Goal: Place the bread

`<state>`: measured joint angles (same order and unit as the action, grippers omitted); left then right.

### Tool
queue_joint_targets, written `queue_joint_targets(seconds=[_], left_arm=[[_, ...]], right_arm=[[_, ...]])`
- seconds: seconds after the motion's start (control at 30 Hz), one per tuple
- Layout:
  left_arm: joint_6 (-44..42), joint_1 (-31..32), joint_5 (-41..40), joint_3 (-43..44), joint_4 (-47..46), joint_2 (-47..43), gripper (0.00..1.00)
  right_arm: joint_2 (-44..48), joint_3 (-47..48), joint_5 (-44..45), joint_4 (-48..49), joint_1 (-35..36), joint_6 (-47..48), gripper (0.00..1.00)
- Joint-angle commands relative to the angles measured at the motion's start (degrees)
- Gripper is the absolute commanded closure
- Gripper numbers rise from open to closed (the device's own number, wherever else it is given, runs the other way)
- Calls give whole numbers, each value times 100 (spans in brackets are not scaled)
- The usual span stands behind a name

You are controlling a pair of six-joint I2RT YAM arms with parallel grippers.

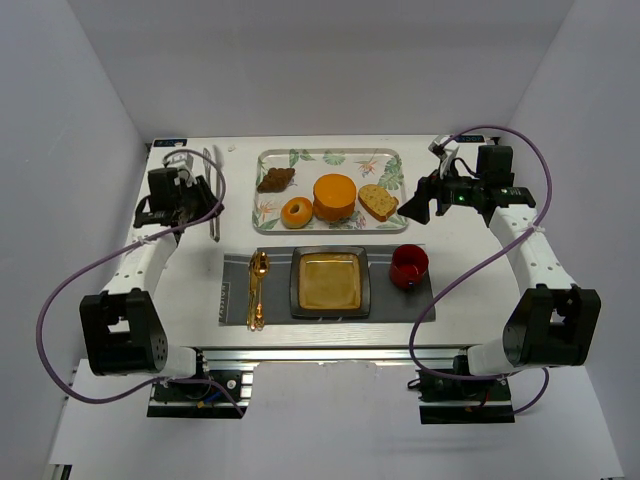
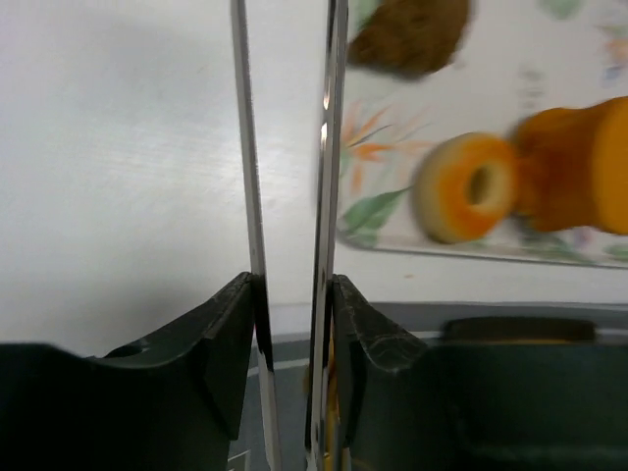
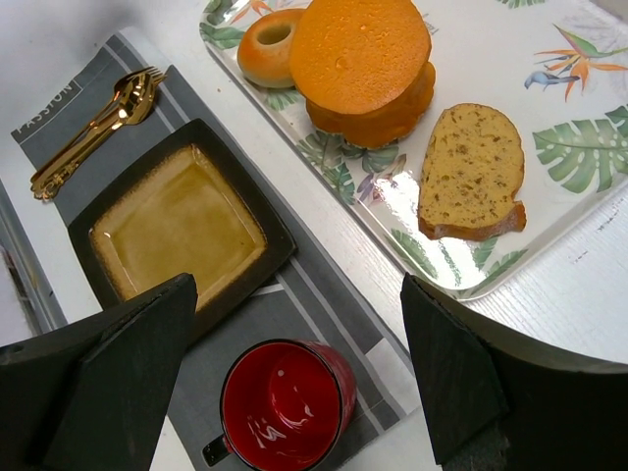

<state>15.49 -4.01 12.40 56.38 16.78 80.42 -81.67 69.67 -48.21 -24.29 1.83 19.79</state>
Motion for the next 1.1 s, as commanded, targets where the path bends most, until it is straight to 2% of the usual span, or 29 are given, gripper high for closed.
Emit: queue_joint_targets(seconds=[0.0,0.13,0.27,0.33,0.53,0.7,0.9,1.07], left_arm=[[578,-12,1471,408,124,51,51],[999,23,1932,690,125,280,46],[1176,269,1845,1171,150,553,44],[1115,584,1609,1427,264,728,44],[527,1182,791,2403,862,1440,45],[-414,1604,-448,3036,1530,1845,45],[-1012,1675,-1160,2949,1425,1758,45],[-1390,1693,-1161,2879,1390,1836,45]], right_arm=[[195,100,-189,109,-42,-72,11],[213,38,-251,179,-59,-125,11],[265,-50,-303,250,-77,-169,11],[274,-85,-339,267,-86,-177,11],[344,-173,-418,294,-121,-177,11],[389,-278,-470,329,-288,-186,11],[415,-349,-523,329,-332,-204,11],[362,-322,-567,338,-341,-239,11]])
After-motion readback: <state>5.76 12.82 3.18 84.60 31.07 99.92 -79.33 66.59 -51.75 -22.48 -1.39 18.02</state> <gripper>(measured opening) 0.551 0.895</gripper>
